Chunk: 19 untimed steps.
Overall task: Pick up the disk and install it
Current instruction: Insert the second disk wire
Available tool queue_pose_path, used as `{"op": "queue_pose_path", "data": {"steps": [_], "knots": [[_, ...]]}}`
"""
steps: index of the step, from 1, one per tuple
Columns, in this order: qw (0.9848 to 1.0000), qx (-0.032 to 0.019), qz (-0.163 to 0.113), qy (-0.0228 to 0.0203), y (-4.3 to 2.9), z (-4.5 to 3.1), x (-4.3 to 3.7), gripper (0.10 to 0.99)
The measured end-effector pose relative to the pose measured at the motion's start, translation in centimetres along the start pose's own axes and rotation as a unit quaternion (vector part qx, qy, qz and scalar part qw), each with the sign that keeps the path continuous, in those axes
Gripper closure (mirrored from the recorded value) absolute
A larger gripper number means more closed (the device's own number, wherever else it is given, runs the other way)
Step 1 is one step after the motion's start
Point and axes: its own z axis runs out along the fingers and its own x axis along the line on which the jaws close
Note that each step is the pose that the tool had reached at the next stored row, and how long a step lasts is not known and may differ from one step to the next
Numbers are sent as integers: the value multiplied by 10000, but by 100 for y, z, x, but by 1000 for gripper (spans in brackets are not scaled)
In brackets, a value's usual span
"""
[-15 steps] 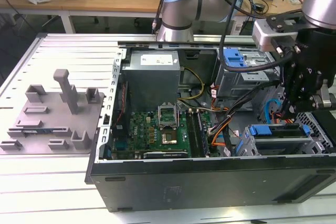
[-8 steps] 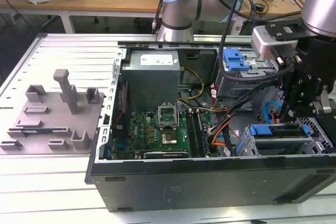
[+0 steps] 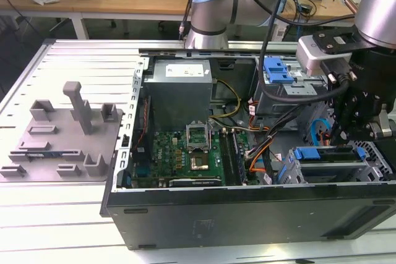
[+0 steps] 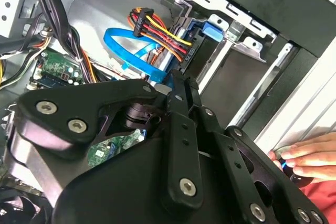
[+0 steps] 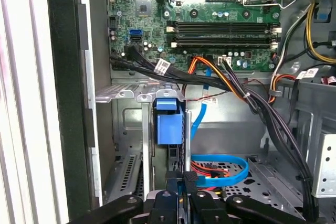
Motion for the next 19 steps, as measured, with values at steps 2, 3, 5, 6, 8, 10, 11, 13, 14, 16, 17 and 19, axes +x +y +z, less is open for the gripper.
{"op": "queue_pose_path", "data": {"steps": [2,3,5,6,8,10,11,13,14,16,17,19], "knots": [[10000,0,0,0,0,0,1,925],[10000,0,0,0,-1,0,1,925],[10000,0,0,-1,-7,3,1,925],[10000,0,0,0,-8,3,1,925],[10000,0,0,1,-8,6,1,925],[10000,0,0,0,-8,14,1,925],[10000,0,0,0,-7,21,1,925],[10000,0,-1,0,-4,40,1,925],[10000,0,-1,0,-3,44,1,925],[10000,0,0,1,-1,58,2,925],[10000,0,-1,1,-3,61,2,925],[10000,0,-1,1,-6,66,1,925]]}}
